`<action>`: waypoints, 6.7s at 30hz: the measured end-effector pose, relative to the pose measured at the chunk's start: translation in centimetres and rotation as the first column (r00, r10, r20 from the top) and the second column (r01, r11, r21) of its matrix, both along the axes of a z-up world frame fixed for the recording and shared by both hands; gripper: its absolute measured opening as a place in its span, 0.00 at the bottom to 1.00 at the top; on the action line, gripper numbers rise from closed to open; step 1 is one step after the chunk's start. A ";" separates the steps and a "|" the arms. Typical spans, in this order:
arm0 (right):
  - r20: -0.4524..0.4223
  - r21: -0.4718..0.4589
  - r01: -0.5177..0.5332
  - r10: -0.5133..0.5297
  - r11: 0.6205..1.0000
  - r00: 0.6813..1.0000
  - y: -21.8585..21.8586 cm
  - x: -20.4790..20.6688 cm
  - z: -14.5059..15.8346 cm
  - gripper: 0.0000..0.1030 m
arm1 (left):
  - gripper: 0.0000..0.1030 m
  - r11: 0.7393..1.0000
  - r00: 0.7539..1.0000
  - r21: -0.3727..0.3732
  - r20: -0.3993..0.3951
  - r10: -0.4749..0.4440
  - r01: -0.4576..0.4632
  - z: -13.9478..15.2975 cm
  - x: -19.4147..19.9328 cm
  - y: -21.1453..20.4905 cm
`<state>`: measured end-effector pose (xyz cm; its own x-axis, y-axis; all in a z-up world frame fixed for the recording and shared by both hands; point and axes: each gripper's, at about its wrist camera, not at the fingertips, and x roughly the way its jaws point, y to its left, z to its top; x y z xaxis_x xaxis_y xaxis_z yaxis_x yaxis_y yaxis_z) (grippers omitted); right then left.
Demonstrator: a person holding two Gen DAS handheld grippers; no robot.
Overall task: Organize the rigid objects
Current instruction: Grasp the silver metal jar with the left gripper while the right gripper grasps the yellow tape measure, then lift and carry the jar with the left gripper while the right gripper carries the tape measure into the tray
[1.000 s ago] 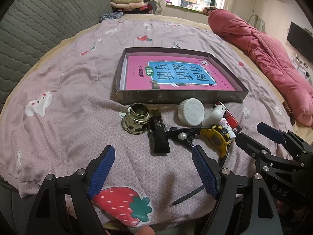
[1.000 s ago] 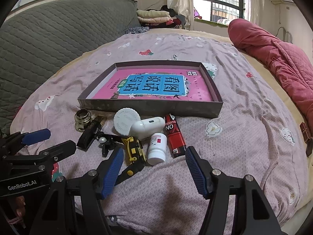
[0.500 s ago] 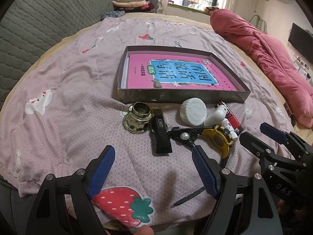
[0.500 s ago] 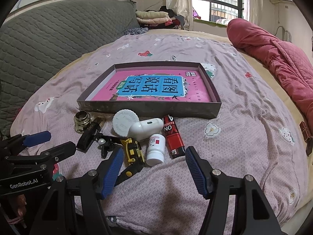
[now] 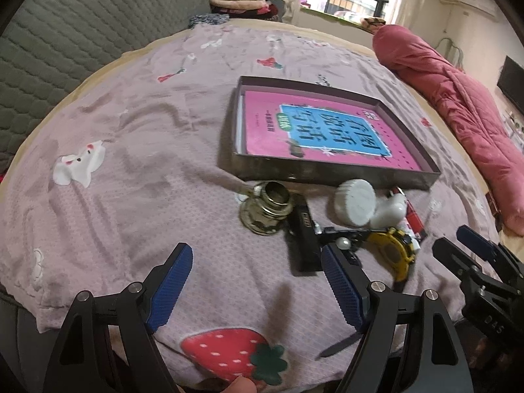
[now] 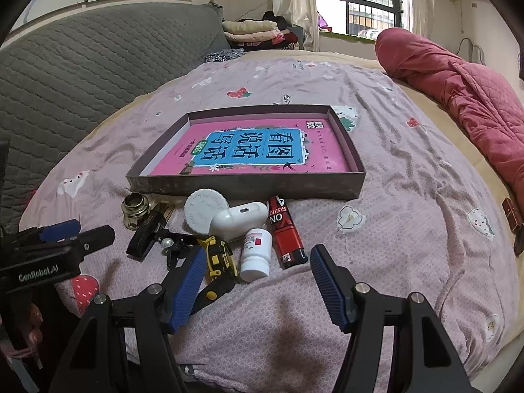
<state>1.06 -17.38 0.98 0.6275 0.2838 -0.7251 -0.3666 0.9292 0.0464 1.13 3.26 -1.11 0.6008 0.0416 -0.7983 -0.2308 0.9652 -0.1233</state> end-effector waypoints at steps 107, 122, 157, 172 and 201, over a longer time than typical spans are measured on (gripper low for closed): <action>-0.022 0.127 -0.156 0.160 0.979 0.987 0.7 2.5 -0.7 0.22 | 0.40 0.991 0.990 -0.045 0.060 -0.125 0.128 -0.8 3.7 1.6; 0.002 0.190 -0.126 0.128 0.974 0.992 -0.6 2.6 0.2 0.22 | 0.36 0.989 0.985 -0.023 0.098 -0.142 0.145 1.3 2.6 0.6; 0.062 0.250 0.013 -0.029 0.968 0.998 -4.3 8.4 1.0 0.22 | 0.36 0.992 0.981 0.007 0.143 -0.128 0.128 2.1 7.3 -1.2; 0.042 0.270 0.071 -0.085 0.960 0.995 -4.5 11.9 -0.3 0.22 | 0.36 0.995 0.988 0.024 0.118 -0.095 0.093 1.1 9.9 -0.3; 0.043 0.092 0.120 -0.125 0.988 0.991 -2.7 14.2 -2.4 0.20 | 0.36 0.996 0.995 0.031 0.064 -0.080 0.078 -1.3 12.8 -0.1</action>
